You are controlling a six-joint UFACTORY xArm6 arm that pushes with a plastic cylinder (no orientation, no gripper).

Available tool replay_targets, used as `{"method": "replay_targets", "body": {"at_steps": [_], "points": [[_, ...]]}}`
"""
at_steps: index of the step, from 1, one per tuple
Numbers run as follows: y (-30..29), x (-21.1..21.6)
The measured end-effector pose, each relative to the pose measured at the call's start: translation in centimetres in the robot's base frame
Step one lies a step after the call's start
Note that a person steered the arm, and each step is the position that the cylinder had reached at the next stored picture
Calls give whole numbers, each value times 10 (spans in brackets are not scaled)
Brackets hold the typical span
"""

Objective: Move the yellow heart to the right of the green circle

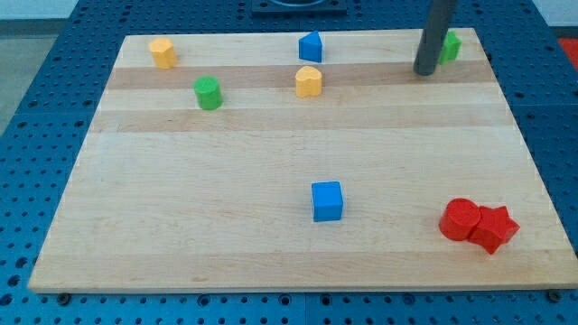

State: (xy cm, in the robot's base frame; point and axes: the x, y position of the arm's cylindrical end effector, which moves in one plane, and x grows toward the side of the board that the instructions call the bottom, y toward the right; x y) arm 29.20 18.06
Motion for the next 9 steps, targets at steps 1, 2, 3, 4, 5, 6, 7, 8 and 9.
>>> {"method": "replay_targets", "body": {"at_steps": [1, 2, 3, 4, 5, 6, 7, 8, 9], "points": [[-6, 0], [-6, 0], [-18, 5], [-49, 11], [-85, 11], [-120, 11], [-154, 10], [-189, 10], [-227, 11]]}}
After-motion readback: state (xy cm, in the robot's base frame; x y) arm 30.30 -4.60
